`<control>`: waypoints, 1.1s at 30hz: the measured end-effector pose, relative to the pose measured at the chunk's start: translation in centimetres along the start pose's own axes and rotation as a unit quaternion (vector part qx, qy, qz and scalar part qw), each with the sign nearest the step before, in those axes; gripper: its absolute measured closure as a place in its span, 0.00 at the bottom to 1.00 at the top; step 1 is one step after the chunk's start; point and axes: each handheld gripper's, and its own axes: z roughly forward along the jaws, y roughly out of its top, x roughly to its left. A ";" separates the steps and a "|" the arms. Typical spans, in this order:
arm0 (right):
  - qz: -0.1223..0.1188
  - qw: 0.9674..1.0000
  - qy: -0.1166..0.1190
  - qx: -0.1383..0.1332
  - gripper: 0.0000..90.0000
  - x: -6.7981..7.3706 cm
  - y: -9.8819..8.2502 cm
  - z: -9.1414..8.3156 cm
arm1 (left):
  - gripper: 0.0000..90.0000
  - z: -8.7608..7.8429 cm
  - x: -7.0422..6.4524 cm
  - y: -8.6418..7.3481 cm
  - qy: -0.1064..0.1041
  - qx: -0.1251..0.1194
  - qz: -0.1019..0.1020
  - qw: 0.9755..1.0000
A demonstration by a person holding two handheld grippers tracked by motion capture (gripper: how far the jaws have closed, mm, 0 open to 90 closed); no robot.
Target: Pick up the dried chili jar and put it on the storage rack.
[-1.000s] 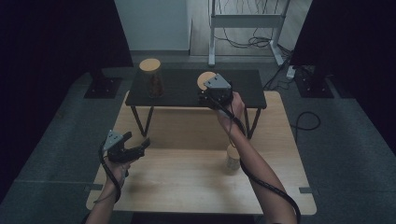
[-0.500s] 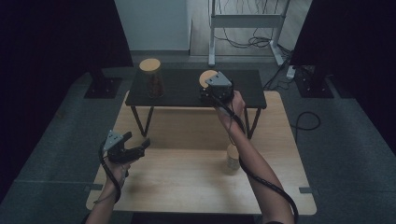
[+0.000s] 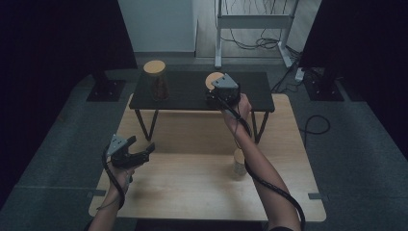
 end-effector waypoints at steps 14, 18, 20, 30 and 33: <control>0.027 1.000 0.012 0.005 0.28 -0.9 0.1 0.4 | 0.10 0.1 -0.1 0.0 0.000 0.001 0.000 1.000; 0.035 0.999 0.015 0.009 0.28 -1.1 0.3 0.5 | 0.10 0.1 -0.1 0.0 0.000 0.002 0.001 1.000; 0.038 0.999 0.015 0.010 0.28 -1.1 0.3 0.5 | 0.10 0.1 -0.1 0.0 0.000 0.002 0.001 1.000; 0.069 0.997 0.016 0.022 0.25 -1.9 0.3 0.8 | 0.10 0.1 0.0 0.0 0.000 0.001 0.000 1.000; 0.076 0.997 0.017 0.024 0.25 -2.1 0.1 0.8 | 0.10 0.1 0.0 0.0 0.000 0.001 0.000 1.000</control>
